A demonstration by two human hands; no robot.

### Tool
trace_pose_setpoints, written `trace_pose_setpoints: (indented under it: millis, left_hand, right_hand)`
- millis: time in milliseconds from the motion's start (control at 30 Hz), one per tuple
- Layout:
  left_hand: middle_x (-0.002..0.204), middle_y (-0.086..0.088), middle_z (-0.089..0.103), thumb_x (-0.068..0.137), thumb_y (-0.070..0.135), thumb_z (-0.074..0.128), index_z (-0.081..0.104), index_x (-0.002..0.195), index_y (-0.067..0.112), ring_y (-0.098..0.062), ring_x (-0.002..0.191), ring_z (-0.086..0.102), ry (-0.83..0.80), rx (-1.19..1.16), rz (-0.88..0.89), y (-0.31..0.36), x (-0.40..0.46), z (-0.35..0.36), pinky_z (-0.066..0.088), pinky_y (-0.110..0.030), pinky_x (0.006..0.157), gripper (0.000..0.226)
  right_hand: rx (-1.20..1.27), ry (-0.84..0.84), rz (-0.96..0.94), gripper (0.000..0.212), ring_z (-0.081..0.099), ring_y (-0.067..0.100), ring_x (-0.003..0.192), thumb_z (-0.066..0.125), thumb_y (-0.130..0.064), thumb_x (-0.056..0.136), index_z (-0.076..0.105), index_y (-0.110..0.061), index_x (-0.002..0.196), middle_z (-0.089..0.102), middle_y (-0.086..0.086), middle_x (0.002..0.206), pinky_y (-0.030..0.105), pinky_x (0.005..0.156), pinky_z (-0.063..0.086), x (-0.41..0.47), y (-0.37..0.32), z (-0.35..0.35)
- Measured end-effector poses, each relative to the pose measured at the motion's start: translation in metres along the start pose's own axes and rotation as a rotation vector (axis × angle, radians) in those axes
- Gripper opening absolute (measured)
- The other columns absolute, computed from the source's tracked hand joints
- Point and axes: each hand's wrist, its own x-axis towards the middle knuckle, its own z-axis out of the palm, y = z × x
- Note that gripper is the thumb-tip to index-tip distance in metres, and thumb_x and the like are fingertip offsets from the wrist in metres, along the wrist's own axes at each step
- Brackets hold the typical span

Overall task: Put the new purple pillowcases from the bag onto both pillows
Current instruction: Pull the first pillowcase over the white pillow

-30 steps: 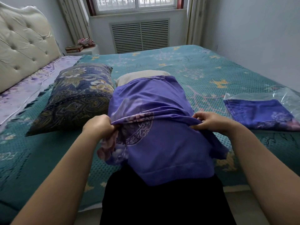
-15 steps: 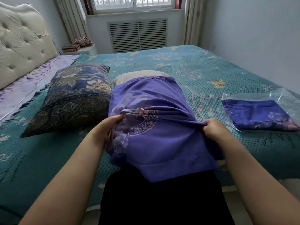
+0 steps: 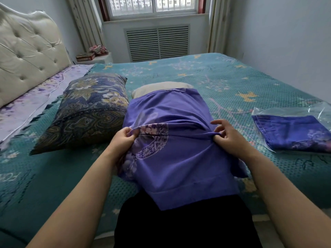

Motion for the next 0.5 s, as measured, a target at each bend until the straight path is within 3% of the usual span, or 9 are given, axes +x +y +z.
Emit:
trace_pose_setpoints:
  millis: [100,167,233,367,500]
  left_hand:
    - [0.084,-0.003,0.045,0.078,0.033,0.075,0.047,0.081,0.013,-0.017,0.075,0.044,0.248,0.275,0.168,0.001,-0.009,-0.006,0.039,-0.029,0.069,0.034]
    - [0.083,-0.005,0.048,0.077,0.039,0.073,0.049,0.074,0.014,-0.026,0.081,0.047,0.379,0.615,0.334,0.001,-0.024,-0.010,0.038,-0.036,0.073,0.035]
    - [0.079,-0.003,0.053,0.083,0.049,0.063,0.056,0.072,0.016,-0.030,0.081,0.054,0.291,0.816,0.340,0.005,-0.038,-0.012,0.040,-0.036,0.067,0.035]
    - [0.089,-0.003,0.056,0.077,0.065,0.059,0.064,0.086,0.020,-0.026,0.085,0.059,0.118,0.923,0.180,0.007,-0.054,-0.015,0.044,-0.035,0.067,0.046]
    - [0.092,-0.006,0.059,0.078,0.049,0.068,0.062,0.083,0.018,-0.031,0.089,0.060,0.125,0.925,0.114,0.010,-0.060,-0.021,0.042,-0.034,0.069,0.032]
  right_hand:
    - [0.030,-0.174,-0.083,0.050,0.052,0.008,0.078,0.074,-0.032,0.073,0.053,-0.033,0.119,0.055,-0.002,0.101,0.022,0.077,0.043,-0.003,-0.012,-0.003]
    - [-0.091,-0.136,-0.119,0.055,0.052,0.009,0.084,0.080,-0.030,0.073,0.053,-0.033,0.121,0.050,0.000,0.109,0.025,0.082,0.042,-0.002,-0.009,-0.002]
    - [-0.243,-0.017,-0.159,0.050,0.053,0.014,0.092,0.079,-0.034,0.073,0.056,-0.031,0.116,0.047,0.000,0.112,0.031,0.086,0.044,-0.003,-0.010,0.002]
    - [-0.390,0.162,-0.304,0.034,0.056,0.025,0.094,0.076,-0.026,0.075,0.060,-0.017,0.104,0.054,0.005,0.103,0.032,0.077,0.042,-0.008,-0.020,0.018]
    - [-0.432,0.277,-0.334,0.027,0.057,0.030,0.092,0.072,-0.022,0.078,0.059,-0.012,0.100,0.057,0.008,0.099,0.032,0.069,0.041,-0.017,-0.025,0.026]
